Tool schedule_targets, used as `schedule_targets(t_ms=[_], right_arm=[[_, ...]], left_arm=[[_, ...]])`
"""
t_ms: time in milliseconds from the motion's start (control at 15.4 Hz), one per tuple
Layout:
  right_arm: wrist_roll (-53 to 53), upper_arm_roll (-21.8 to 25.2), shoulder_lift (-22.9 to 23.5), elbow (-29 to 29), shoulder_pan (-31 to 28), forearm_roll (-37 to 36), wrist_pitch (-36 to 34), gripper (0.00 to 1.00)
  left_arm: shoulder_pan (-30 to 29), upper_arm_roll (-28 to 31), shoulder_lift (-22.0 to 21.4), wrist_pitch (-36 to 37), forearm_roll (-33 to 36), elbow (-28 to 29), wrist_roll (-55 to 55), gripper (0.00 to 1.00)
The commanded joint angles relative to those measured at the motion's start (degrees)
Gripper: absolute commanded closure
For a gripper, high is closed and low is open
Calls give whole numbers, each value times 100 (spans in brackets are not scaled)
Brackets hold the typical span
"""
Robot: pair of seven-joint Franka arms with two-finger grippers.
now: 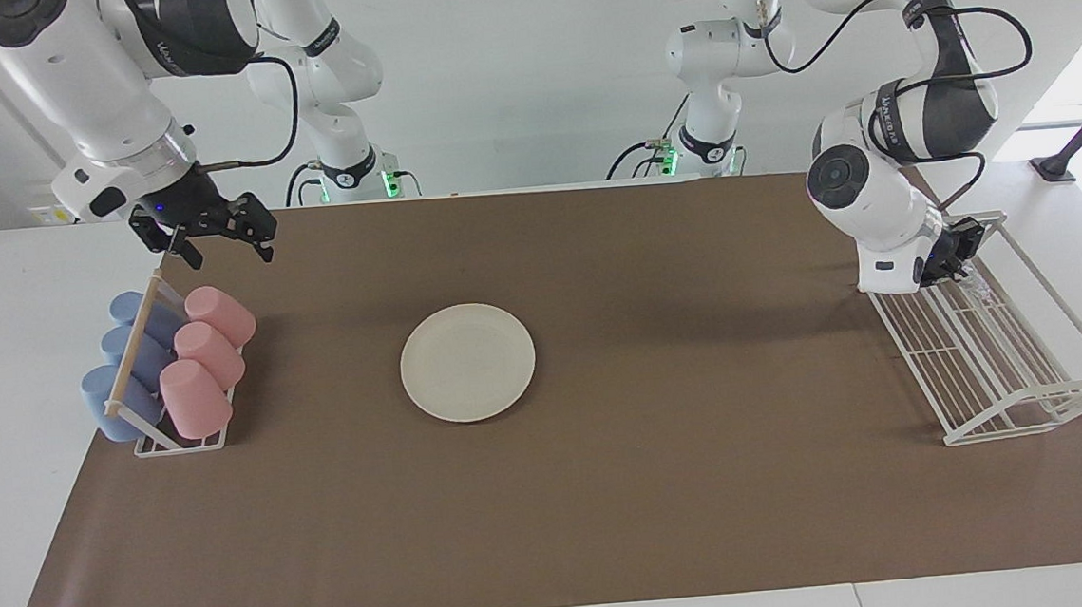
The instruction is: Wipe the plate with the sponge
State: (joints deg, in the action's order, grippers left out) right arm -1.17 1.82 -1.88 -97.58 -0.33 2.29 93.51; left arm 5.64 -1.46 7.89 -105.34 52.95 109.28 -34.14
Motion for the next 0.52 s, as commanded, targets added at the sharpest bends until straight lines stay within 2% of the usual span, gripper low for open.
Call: schedule_targets(t_ms=[0, 65, 130, 195, 260, 390, 455], right_arm=[[126, -24, -32, 37, -11, -44, -79, 0], [134, -24, -32, 37, -2, -44, -70, 0], [134, -32, -32, 37, -2, -44, -70, 0], [134, -33, -32, 37, 6, -44, -79, 0], [134, -33, -32, 37, 6, -44, -79, 0], [161, -33, -32, 37, 6, -44, -79, 0], [170, -33, -32, 37, 6, -44, -70, 0]], left_arm=[[16, -4, -42, -144, 119, 76, -181, 100], [25, -4, -42, -188, 110, 76, -181, 100], [25, -4, -42, -188, 110, 76, -181, 87], [25, -4, -42, -206, 110, 76, -181, 60], [16, -4, -42, -232, 110, 76, -181, 43], [-10, -4, -42, -267, 110, 76, -181, 33], [-10, -4, -42, -311, 110, 76, -181, 25]])
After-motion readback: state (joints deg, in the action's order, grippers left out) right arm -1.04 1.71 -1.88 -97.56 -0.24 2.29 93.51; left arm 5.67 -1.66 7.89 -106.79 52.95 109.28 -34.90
